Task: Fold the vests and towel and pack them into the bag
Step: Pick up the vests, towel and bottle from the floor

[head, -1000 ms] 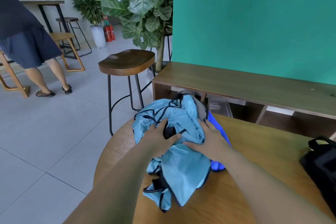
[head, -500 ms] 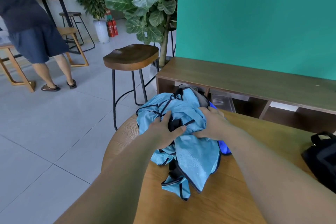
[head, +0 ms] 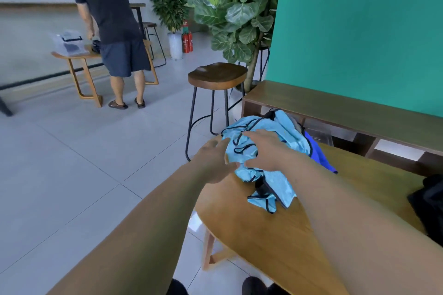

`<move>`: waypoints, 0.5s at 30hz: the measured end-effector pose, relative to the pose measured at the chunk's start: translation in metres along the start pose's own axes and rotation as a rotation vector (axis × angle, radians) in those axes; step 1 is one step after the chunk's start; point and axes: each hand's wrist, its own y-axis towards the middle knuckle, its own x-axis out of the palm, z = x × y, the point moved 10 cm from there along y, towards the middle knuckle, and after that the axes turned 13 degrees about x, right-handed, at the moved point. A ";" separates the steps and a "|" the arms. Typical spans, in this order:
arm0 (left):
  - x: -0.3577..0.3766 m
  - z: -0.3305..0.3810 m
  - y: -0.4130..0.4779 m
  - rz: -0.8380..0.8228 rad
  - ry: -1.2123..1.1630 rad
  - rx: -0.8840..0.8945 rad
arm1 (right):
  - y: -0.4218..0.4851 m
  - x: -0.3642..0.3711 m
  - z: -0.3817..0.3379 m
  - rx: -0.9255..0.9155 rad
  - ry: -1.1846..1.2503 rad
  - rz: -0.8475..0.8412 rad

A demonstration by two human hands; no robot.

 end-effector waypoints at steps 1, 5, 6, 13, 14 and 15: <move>-0.002 -0.006 -0.017 0.005 0.009 -0.010 | -0.009 0.008 -0.021 -0.030 -0.024 -0.013; -0.004 -0.049 -0.087 0.004 0.076 -0.086 | -0.044 0.046 -0.104 -0.174 -0.032 -0.052; -0.004 -0.066 -0.109 0.007 0.094 -0.120 | -0.054 0.059 -0.129 -0.217 -0.043 -0.056; 0.001 -0.161 -0.236 0.018 0.101 -0.342 | -0.103 0.142 -0.255 -0.369 -0.093 -0.190; 0.004 -0.177 -0.255 0.019 0.086 -0.379 | -0.109 0.155 -0.272 -0.395 -0.101 -0.215; 0.008 -0.194 -0.278 0.017 0.072 -0.423 | -0.116 0.172 -0.292 -0.424 -0.112 -0.241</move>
